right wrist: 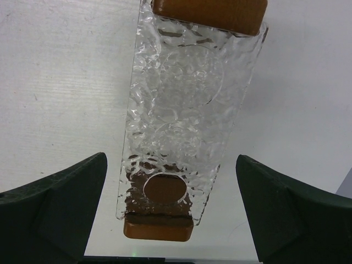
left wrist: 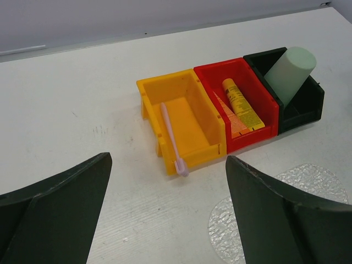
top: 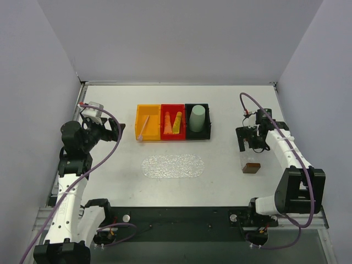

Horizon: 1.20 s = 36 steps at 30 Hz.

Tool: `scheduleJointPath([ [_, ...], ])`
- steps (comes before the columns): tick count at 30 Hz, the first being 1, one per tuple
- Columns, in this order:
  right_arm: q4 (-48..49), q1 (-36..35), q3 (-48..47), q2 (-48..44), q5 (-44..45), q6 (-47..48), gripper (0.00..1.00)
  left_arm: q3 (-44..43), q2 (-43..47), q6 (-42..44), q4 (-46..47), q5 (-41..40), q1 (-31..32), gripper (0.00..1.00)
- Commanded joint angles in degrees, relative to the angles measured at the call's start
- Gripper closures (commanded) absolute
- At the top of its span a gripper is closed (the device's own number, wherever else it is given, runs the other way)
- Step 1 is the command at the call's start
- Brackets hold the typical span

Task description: Prepare toiletry sets of a toothbrush and toothpaste on the tray

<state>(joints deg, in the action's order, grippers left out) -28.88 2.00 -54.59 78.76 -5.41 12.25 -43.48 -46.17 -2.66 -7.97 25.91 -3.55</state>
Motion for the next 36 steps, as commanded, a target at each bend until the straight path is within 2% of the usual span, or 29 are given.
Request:
scheduleJointPath([
  [1, -1.6, 0.8, -2.7, 1.3, -0.5, 0.8, 0.03, -0.3, 0.9, 0.5, 2.3, 1.4, -0.4, 0.04],
  [18, 0.4, 2.9, -5.4, 10.7, -3.1, 2.0, 0.05, 0.4, 1.0, 0.7, 2.8, 1.4, -0.6, 0.04],
  [24, 0.1, 3.1, -6.3, 11.2, -3.3, 2.6, 0.18, 0.4, 0.9, 0.7, 2.9, 1.6, -0.7, 0.04],
  [28, -0.3, 3.1, -6.3, 10.8, -2.9, 4.0, 0.39, 0.6, 0.7, 0.7, 3.2, 1.5, -0.7, 0.04],
  [34, -1.8, 3.1, -6.8, 9.4, -3.3, 5.9, 0.57, 0.8, 0.7, 0.7, 3.3, 1.4, -0.7, 0.04],
  [36, -2.7, 3.1, -7.4, 8.6, -4.6, 7.1, 0.61, 0.9, 0.8, 0.8, 3.5, 1.3, -0.6, 0.04],
])
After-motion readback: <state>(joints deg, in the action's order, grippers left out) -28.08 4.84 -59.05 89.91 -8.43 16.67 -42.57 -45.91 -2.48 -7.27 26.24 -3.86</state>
